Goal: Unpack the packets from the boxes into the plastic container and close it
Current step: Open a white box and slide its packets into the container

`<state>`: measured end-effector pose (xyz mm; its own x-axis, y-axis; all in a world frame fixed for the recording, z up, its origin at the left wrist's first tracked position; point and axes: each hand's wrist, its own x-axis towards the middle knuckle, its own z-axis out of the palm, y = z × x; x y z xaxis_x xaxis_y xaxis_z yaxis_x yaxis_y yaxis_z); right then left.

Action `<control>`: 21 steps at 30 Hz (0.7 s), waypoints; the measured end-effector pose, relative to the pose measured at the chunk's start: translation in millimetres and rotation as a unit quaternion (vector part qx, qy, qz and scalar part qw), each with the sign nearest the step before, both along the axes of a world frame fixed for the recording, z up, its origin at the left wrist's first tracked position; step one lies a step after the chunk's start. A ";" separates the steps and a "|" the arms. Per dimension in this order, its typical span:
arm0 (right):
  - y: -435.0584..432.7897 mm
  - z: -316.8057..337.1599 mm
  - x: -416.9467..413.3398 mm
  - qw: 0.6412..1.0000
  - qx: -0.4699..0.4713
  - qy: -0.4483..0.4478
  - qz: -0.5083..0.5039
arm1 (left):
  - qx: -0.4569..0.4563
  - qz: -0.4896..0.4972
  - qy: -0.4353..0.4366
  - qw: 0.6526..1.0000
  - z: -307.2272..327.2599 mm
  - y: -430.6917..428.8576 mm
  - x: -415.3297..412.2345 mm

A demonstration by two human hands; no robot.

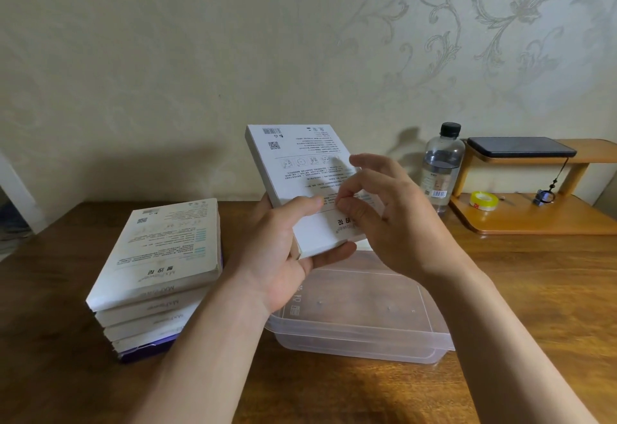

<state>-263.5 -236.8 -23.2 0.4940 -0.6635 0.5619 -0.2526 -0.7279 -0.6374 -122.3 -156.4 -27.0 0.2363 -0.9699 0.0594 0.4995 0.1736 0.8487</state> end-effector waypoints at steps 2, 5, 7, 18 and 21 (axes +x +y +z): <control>0.4 0.3 1.0 1.000 -0.006 0.007 0.005 | 0.001 -0.003 0.003 1.000 0.5 0.0 0.2; 0.3 -0.8 3.0 0.999 -0.024 0.026 0.009 | 0.003 -0.001 0.005 1.000 0.3 -0.4 0.6; -0.9 -3.8 5.0 0.999 -0.034 0.031 0.011 | 0.002 -0.001 0.006 1.000 -0.1 -0.8 1.5; 1.2 -5.0 6.8 0.995 -0.084 0.039 0.037 | 0.004 0.003 0.009 1.000 0.0 -1.3 8.6; 3.2 -5.3 8.4 0.994 -0.102 0.033 0.023 | -0.003 0.025 0.009 1.000 1.6 -0.1 11.7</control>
